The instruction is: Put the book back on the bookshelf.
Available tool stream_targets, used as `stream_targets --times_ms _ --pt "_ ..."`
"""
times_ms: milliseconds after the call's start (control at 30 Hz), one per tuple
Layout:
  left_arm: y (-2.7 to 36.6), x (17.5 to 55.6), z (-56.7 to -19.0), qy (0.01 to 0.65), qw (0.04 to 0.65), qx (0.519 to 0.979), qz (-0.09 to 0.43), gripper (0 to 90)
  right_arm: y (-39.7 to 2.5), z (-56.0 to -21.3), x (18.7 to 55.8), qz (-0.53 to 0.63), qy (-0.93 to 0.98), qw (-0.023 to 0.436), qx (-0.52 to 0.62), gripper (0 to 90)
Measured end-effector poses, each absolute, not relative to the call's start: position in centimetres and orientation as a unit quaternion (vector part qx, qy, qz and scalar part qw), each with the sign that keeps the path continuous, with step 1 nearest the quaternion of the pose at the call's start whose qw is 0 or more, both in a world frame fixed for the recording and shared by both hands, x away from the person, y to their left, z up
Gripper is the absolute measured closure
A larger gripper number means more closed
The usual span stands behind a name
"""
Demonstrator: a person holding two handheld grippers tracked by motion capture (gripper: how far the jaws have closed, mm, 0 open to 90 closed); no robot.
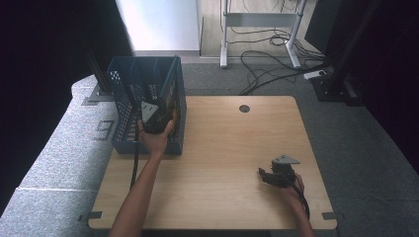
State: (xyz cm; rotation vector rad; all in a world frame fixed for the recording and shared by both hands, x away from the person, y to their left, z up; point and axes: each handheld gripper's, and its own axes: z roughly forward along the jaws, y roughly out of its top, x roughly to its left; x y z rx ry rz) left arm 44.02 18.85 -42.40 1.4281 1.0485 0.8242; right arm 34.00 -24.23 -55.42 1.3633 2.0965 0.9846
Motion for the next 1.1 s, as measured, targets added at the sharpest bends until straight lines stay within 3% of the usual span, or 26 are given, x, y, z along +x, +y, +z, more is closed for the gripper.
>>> stream_targets --times_ms 500,900,1100 --pt "18.2 43.8 -42.6 0.422 0.538 0.63 0.368 64.0 -24.2 -55.4 34.0 0.357 0.76 0.224 0.494 34.8" --pt "18.7 44.0 -42.7 0.43 0.534 0.647 0.334 40.4 -24.3 -55.4 34.0 0.358 0.76 0.224 0.495 34.7" --pt "19.5 44.0 -42.8 0.438 0.53 0.661 0.302 35.8 -24.3 -55.4 34.0 0.359 0.76 0.221 0.495 34.2"
